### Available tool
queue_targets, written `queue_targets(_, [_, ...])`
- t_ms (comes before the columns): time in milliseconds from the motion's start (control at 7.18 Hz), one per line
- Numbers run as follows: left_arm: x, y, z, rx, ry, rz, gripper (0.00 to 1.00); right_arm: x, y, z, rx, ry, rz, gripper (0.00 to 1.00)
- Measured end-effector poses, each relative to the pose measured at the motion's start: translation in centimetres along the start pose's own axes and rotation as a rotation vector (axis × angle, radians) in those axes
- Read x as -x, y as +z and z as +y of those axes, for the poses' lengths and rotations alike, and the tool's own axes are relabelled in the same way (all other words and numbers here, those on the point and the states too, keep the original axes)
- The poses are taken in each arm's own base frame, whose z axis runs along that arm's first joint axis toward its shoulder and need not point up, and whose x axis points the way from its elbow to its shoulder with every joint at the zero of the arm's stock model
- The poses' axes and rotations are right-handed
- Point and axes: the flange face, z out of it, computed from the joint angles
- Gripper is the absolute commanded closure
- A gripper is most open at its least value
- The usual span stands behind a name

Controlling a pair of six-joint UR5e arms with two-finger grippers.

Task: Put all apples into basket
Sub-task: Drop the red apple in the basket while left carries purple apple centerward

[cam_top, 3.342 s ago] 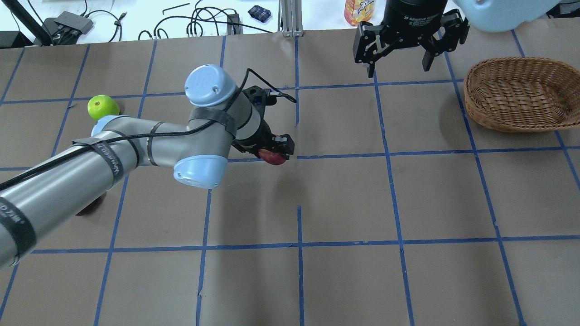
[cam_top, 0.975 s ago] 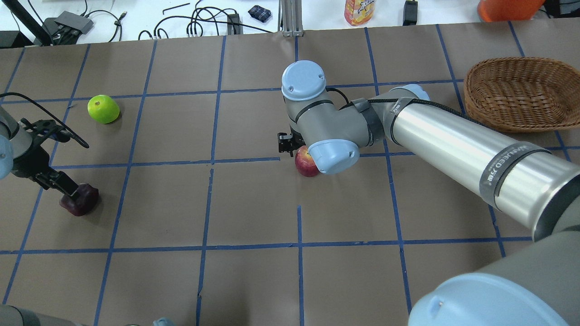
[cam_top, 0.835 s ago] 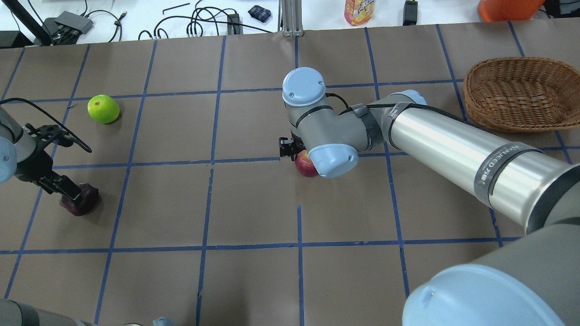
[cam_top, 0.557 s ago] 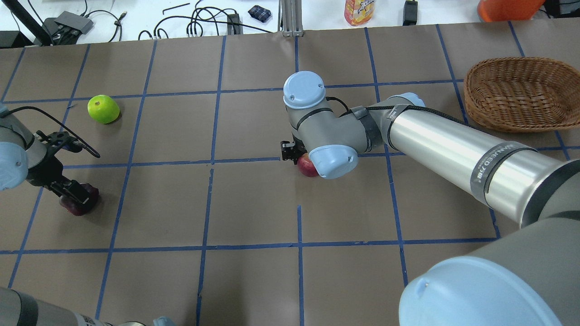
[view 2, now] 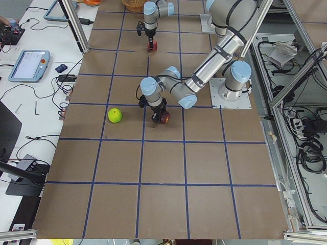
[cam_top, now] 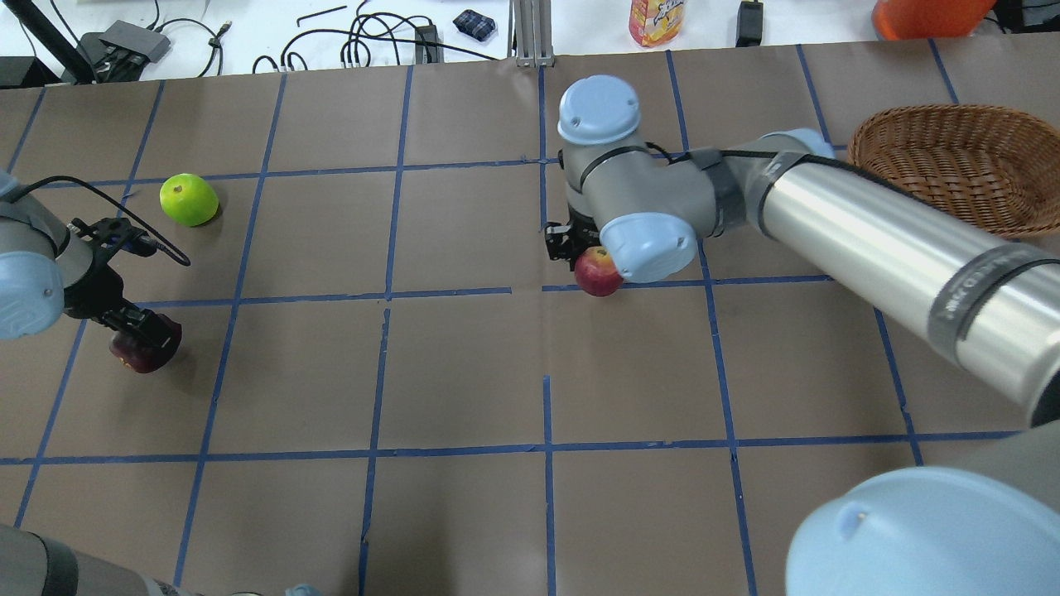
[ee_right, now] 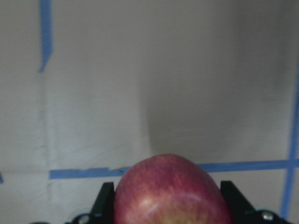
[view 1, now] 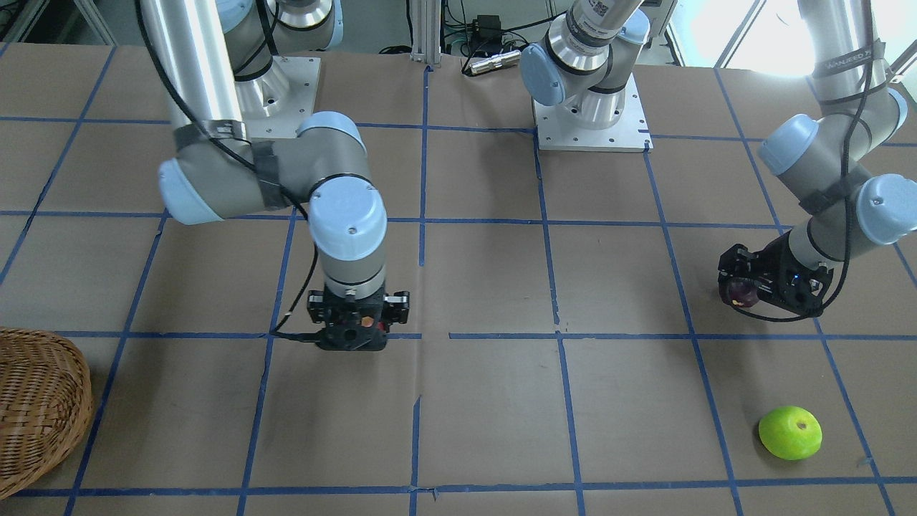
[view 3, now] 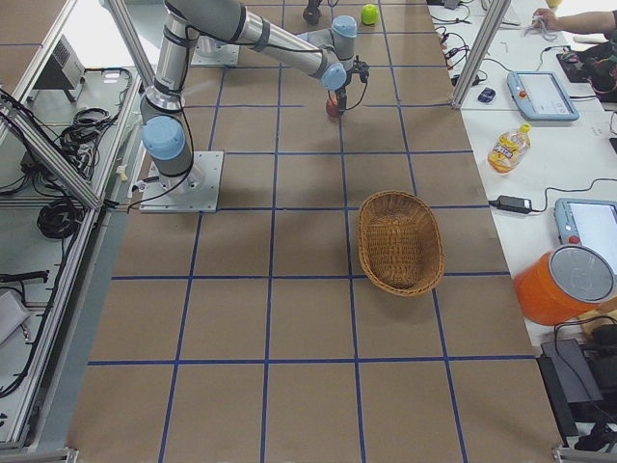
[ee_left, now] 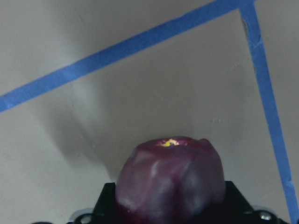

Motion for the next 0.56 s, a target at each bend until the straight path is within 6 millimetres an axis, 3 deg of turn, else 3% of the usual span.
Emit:
queue_targets(139, [-3.6,-2.6,-3.5,-0.035,-0.007,-0.015,0.77,-6.7,-2.6,-2.5,0.032,0.047,0.002,1.0])
queue_targets(278, [-8.5,-4.3,-7.0,-0.084,-0.04,0.002,0.77,-13.6,-4.3,-4.8,0.044,0.053,0.004,1.0])
queue_targets(557, [-19.2,-5.9,-11.8,-0.136,-0.13,0.05,0.79,-27.7,-5.3,-8.8,0.051,0.001,0.023,1.0])
